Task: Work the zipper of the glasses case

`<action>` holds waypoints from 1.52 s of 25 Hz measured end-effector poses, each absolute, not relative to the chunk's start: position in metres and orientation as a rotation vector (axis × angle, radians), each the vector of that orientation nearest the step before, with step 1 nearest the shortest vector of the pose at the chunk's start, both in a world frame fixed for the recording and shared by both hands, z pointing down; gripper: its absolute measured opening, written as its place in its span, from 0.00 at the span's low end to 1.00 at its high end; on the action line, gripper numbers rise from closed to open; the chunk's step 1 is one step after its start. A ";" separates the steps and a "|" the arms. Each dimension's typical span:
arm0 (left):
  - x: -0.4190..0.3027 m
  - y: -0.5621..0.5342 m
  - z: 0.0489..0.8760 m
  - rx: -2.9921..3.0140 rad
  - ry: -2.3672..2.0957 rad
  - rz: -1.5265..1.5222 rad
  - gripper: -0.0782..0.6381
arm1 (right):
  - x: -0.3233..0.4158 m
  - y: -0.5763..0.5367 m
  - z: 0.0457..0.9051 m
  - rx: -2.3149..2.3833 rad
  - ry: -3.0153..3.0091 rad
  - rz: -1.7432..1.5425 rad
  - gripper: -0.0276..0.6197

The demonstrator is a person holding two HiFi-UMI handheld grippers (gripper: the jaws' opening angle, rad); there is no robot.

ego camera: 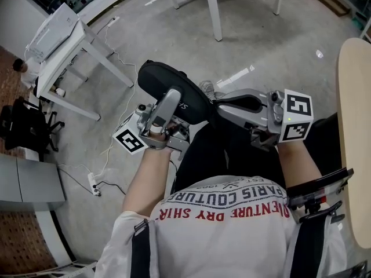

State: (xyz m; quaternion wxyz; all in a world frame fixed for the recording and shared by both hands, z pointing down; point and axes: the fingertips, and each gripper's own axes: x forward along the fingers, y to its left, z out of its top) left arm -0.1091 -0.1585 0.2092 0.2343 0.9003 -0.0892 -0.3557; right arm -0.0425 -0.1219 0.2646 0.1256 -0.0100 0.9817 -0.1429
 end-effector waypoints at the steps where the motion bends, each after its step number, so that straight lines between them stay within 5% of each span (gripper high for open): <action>1: -0.111 -0.161 0.210 2.457 -0.257 -0.987 0.46 | -0.042 -0.122 0.267 -0.033 2.862 -0.425 0.07; 38: -0.132 -0.207 0.238 2.101 -0.613 -1.152 0.46 | -0.064 -0.130 0.318 -0.027 2.705 -0.764 0.07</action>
